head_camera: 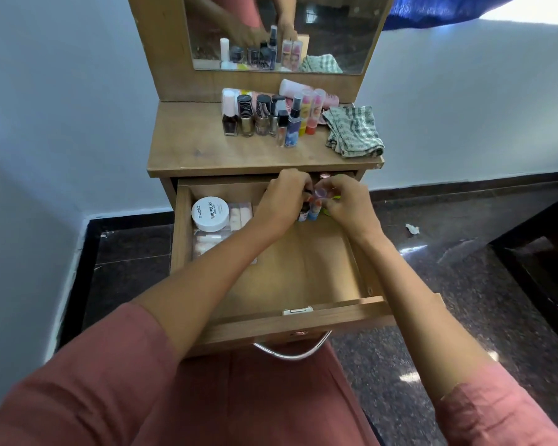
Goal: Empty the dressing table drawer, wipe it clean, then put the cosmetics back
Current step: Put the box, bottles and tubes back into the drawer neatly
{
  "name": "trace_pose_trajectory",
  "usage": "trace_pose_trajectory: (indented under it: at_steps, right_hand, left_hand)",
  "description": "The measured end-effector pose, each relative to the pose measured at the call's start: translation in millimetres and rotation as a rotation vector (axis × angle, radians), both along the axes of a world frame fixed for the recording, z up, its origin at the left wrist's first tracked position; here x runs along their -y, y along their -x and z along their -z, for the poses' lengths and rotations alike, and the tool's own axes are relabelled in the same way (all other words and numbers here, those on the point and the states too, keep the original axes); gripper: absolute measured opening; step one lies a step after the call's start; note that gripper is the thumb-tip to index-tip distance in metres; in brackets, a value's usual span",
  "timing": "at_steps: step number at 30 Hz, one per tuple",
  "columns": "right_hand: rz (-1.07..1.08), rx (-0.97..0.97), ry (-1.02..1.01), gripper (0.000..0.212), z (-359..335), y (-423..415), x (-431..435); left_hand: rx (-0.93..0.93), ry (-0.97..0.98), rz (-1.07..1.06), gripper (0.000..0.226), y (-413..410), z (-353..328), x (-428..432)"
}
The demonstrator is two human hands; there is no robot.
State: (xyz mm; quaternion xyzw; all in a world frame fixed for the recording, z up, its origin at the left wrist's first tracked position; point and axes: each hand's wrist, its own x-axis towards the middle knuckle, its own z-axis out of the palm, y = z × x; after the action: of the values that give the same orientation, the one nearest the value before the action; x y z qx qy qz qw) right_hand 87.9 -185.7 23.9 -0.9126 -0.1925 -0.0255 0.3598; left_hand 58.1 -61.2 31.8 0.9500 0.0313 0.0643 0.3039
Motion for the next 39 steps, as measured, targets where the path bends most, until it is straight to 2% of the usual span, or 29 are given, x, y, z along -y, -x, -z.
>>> trace_pose_trajectory:
  at_steps: [9,17,34,39]
  right_hand:
    - [-0.011,-0.019,0.089,0.030,13,1,0]
    - [-0.020,-0.008,0.143,0.028,15,-1,0]
    - [0.002,-0.037,0.071,0.029,26,-2,0]
    - [0.005,-0.045,-0.014,0.031,18,-5,0]
  left_hand:
    - [-0.033,0.020,-0.027,0.020,-4,21,2]
    - [-0.026,0.066,-0.018,0.021,-3,28,5]
    - [-0.036,0.048,-0.033,0.026,2,25,7]
    - [0.001,0.044,-0.022,0.024,1,14,6]
